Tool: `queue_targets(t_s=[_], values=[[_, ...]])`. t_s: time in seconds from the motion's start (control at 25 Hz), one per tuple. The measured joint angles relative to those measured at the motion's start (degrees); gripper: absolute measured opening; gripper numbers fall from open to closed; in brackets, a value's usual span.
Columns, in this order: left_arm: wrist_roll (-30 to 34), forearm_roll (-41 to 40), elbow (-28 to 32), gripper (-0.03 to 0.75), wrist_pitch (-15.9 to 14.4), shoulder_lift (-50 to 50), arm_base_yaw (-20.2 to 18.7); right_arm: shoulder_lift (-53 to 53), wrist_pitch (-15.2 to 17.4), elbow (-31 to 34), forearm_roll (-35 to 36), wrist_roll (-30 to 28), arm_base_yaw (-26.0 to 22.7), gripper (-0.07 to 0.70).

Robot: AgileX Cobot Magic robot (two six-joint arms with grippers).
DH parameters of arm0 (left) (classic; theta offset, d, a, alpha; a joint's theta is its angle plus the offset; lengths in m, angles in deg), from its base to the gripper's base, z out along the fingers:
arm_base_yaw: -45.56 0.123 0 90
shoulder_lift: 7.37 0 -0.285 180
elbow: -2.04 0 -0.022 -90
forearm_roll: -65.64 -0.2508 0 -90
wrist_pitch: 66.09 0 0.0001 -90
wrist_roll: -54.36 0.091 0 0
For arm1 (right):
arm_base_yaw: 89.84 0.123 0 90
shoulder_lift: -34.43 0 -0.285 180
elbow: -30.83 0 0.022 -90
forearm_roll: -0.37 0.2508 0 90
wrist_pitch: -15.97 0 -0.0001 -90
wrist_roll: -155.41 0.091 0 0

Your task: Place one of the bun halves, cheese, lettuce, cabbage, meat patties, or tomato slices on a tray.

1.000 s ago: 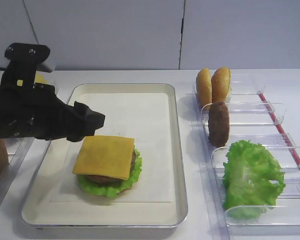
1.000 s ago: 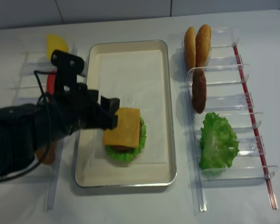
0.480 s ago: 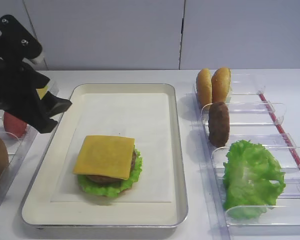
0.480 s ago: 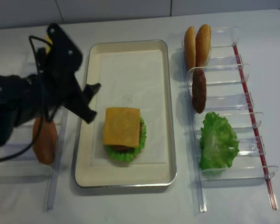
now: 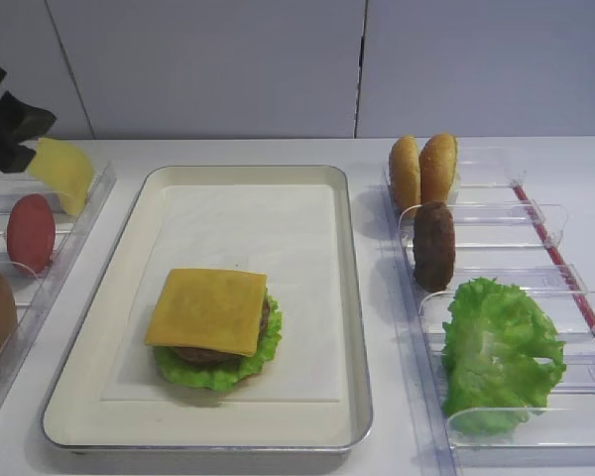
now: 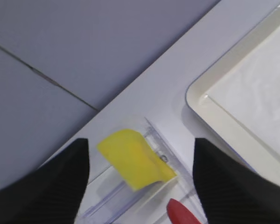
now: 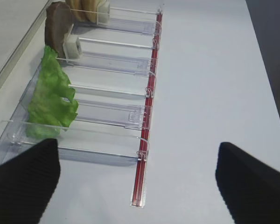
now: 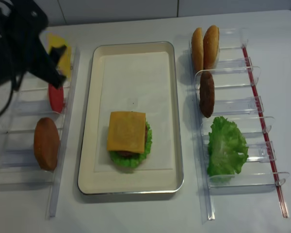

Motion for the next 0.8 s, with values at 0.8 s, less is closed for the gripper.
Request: queue_targets(t_s=[0.8], values=[[-12.33,-0.77,-2.39,0.476,-6.22,0.00,3.07,0.00,0.00,0.00,0.00,0.00,0.00,0.693]])
